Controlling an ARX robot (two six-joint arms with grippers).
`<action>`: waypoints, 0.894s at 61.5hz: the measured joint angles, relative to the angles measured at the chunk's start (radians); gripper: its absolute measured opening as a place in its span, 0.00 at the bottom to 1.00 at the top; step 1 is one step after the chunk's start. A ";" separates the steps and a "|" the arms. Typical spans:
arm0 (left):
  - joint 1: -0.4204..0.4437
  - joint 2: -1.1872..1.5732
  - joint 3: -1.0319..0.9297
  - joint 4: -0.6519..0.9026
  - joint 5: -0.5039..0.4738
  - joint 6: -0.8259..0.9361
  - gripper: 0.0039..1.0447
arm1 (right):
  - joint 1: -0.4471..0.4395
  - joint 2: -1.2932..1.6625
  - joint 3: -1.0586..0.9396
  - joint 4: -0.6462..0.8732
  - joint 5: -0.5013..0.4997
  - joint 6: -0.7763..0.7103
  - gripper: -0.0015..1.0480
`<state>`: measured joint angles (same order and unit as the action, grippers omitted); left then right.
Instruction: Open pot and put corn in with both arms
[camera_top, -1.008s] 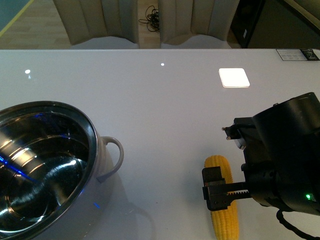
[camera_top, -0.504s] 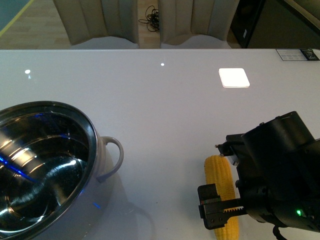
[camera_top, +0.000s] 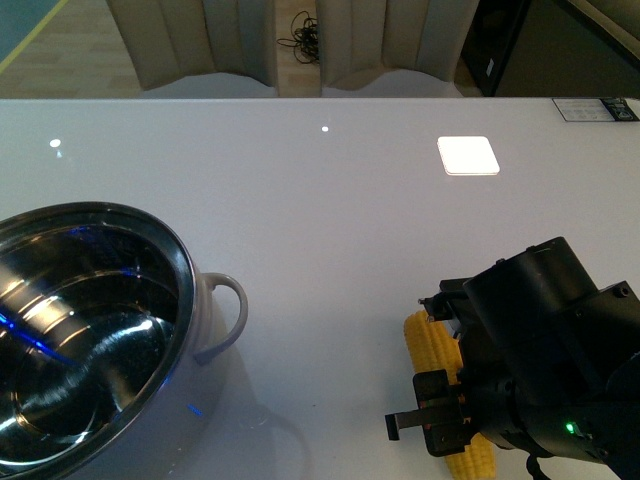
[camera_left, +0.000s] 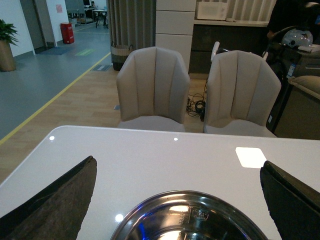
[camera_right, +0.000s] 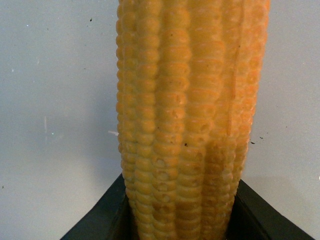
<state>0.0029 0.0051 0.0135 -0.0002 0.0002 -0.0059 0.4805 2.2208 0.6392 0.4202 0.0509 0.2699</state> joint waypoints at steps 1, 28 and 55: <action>0.000 0.000 0.000 0.000 0.000 0.000 0.93 | -0.002 -0.003 -0.002 0.000 -0.002 0.000 0.31; 0.000 0.000 0.000 0.000 0.000 0.000 0.93 | -0.115 -0.347 -0.011 -0.134 -0.092 0.010 0.21; 0.000 0.000 0.000 0.000 0.000 0.000 0.93 | -0.004 -0.418 0.303 -0.307 -0.132 0.157 0.19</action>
<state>0.0029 0.0051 0.0135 -0.0002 -0.0002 -0.0059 0.4767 1.8027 0.9417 0.1135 -0.0807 0.4267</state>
